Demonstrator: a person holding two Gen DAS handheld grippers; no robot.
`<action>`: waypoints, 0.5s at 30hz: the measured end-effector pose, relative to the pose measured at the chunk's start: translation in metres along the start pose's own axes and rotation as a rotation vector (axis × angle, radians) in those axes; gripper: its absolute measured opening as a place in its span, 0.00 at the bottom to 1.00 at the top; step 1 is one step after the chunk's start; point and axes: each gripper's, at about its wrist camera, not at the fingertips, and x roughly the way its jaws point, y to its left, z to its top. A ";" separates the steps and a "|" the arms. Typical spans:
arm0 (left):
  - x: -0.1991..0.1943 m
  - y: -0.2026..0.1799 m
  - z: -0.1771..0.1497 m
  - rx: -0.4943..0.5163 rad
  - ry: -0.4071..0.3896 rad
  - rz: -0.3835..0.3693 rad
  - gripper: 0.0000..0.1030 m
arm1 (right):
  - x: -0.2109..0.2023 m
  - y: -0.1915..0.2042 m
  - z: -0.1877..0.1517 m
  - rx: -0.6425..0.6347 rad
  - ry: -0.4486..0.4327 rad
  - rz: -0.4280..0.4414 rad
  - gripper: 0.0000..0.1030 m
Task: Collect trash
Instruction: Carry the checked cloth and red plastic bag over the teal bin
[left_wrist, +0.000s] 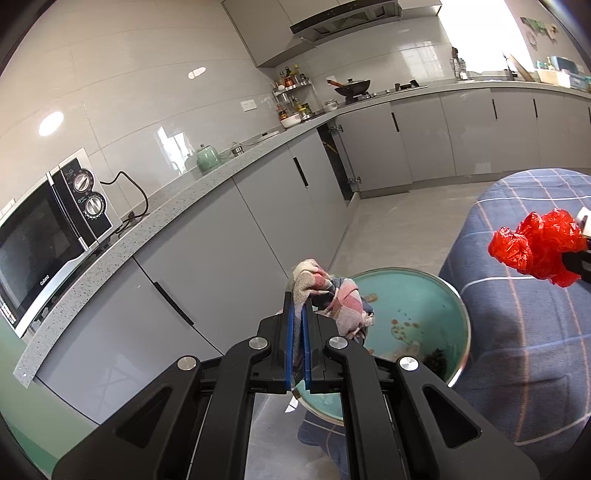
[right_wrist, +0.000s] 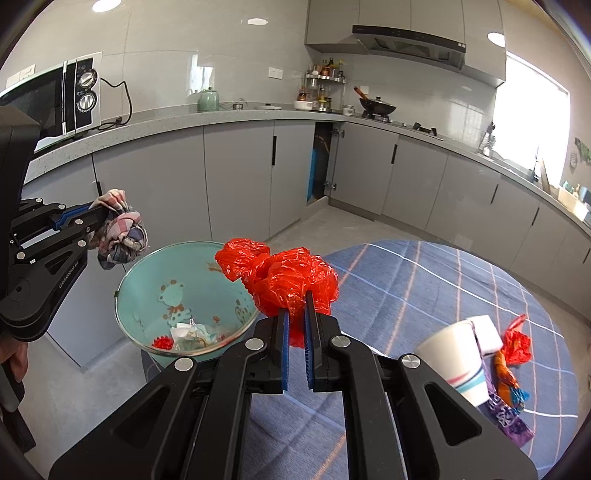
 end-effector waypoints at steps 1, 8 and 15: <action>0.003 0.001 0.000 0.000 0.003 0.002 0.04 | 0.003 0.002 0.002 -0.002 0.001 0.003 0.07; 0.017 0.003 -0.003 0.004 0.021 0.005 0.04 | 0.017 0.012 0.008 -0.015 0.010 0.021 0.07; 0.030 0.005 -0.003 0.007 0.034 0.009 0.04 | 0.034 0.019 0.010 -0.023 0.028 0.041 0.07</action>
